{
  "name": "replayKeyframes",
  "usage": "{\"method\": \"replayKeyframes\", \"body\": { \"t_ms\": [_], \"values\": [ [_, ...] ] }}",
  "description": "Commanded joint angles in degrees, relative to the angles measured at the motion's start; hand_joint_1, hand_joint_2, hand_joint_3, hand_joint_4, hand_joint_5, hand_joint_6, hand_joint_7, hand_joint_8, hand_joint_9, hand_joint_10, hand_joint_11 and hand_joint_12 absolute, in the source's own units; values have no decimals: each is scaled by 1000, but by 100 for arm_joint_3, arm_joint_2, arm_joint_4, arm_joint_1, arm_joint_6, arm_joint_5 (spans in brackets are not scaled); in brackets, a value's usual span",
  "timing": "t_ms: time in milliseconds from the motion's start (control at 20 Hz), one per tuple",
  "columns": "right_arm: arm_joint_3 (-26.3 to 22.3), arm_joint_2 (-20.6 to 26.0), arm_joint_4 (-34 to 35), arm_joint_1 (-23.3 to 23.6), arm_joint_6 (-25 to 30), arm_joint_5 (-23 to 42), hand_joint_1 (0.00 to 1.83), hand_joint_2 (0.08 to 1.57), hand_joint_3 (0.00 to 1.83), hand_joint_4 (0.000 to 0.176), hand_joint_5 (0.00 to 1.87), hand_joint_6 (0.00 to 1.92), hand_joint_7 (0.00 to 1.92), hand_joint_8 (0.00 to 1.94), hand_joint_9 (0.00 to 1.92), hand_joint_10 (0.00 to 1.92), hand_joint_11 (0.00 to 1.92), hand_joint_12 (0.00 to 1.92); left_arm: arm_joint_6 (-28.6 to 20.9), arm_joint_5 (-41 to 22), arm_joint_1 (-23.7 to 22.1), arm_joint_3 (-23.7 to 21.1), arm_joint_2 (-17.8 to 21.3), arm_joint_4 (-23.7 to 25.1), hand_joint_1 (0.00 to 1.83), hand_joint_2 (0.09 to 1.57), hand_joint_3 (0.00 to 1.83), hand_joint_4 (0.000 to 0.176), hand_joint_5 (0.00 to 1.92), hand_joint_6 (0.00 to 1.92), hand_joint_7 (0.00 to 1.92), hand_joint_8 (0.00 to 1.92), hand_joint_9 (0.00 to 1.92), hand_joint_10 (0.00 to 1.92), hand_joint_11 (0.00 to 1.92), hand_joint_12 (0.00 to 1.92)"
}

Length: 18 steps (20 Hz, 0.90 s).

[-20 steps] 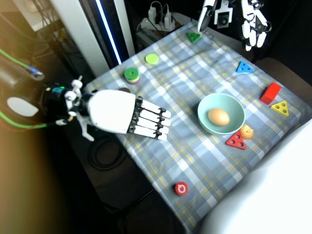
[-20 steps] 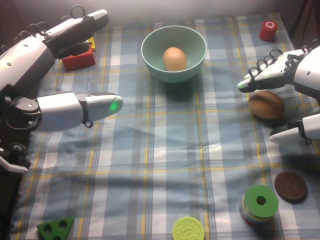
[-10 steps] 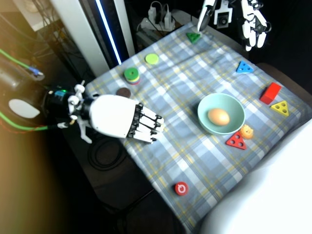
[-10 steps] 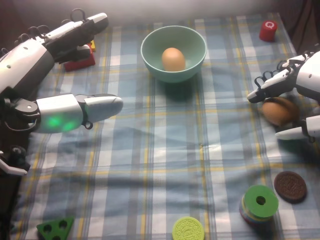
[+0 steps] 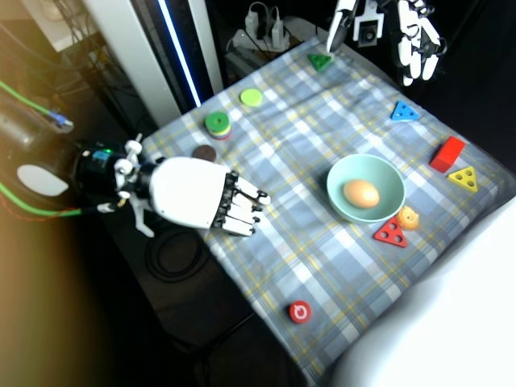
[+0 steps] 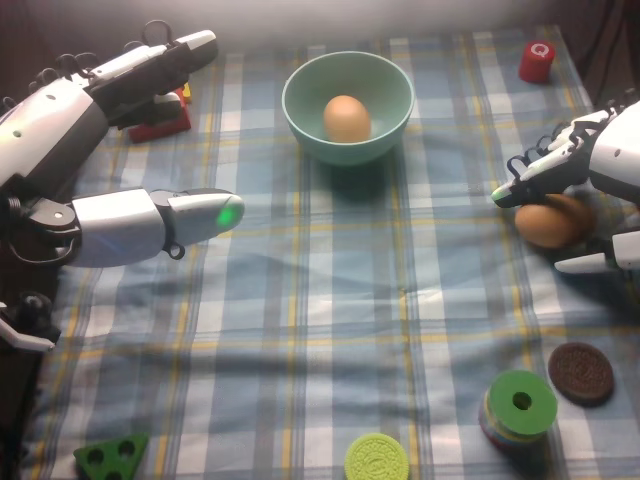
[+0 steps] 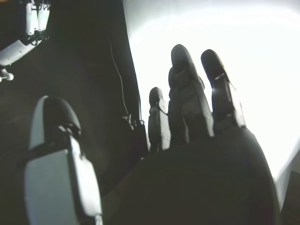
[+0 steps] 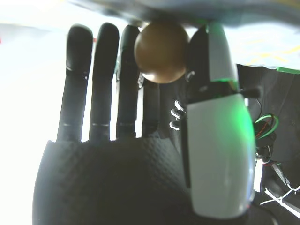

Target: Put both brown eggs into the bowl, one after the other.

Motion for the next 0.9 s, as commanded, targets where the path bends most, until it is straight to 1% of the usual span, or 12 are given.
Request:
{"method": "replayKeyframes", "body": {
  "t_ms": [0, 50, 100, 150, 250, 350, 400, 550, 650, 750, 800, 850],
  "values": [
    [12, 37, 134, 23, -33, 559, 1000, 1017, 0, 0, 658, 0, 776, 0, 654, 524, 401, 1240, -60, -675, -40, 0, 22, 145, 773, 906, 0, 176, 285, 0, 334, 1, 522, 4, 0, 717],
    [12, 41, 134, 23, -33, 559, 1003, 987, 4, 0, 651, 0, 774, 0, 700, 581, 479, 1279, -60, -675, -38, 0, 21, 145, 749, 919, 2, 176, 293, 1, 343, 2, 500, 0, 0, 698],
    [12, 48, 134, 23, -33, 559, 971, 986, 1, 0, 656, 0, 790, 2, 697, 536, 466, 1237, -60, -675, -37, -1, 21, 145, 729, 922, 1, 172, 291, 0, 350, 2, 495, 0, 0, 726],
    [13, 57, 134, 23, -35, 558, 1002, 985, 0, 0, 683, 2, 815, 7, 709, 581, 473, 1321, -60, -675, -36, -2, 21, 145, 743, 921, 0, 169, 302, 2, 348, 0, 463, 0, 0, 684],
    [12, 76, 136, 23, -35, 557, 998, 995, 0, 0, 722, 0, 835, 5, 672, 790, 489, 1390, -60, -675, -36, -2, 20, 145, 738, 923, 0, 175, 294, 0, 356, 1, 511, 13, 0, 719],
    [12, 92, 137, 23, -37, 556, 971, 1007, 0, 0, 768, 1, 882, 15, 691, 901, 549, 1421, -72, -676, -35, -3, 20, 145, 744, 918, 0, 175, 308, 2, 361, 0, 524, 10, 0, 751],
    [12, 111, 137, 23, -38, 554, 1025, 1015, 1, 0, 787, 1, 891, 13, 683, 1006, 585, 1458, -86, -675, -32, -3, 20, 145, 742, 922, 0, 176, 294, 2, 349, 1, 510, 3, 0, 714],
    [11, 144, 138, 23, -38, 544, 1053, 1011, 0, 0, 818, 2, 960, 42, 642, 1237, 597, 1569, -101, -676, -26, -3, 21, 144, 731, 931, 2, 176, 278, 0, 339, 0, 487, 1, 0, 653],
    [11, 158, 139, 23, -38, 536, 1130, 993, 0, 0, 848, 3, 967, 45, 699, 1166, 649, 1530, -104, -676, -26, -3, 21, 144, 726, 935, 2, 176, 279, 2, 339, 0, 492, 4, 0, 689],
    [11, 161, 143, 23, -38, 534, 1224, 987, 0, 0, 863, 5, 978, 52, 676, 1148, 591, 1531, -107, -677, -26, -3, 22, 144, 699, 938, 1, 176, 280, 1, 344, 1, 513, 8, 0, 725],
    [11, 158, 143, 23, -38, 534, 1234, 990, 0, 0, 881, 4, 992, 60, 684, 1078, 584, 1471, -111, -677, -26, -3, 22, 144, 710, 935, 0, 176, 274, 1, 333, 1, 504, 3, 0, 699],
    [11, 148, 143, 23, -38, 534, 1336, 1037, 25, 0, 929, 8, 1043, 714, 782, 934, 631, 1391, -115, -677, -26, -3, 21, 144, 717, 933, 0, 176, 278, 2, 332, 1, 506, 3, 0, 694]
  ]
}}
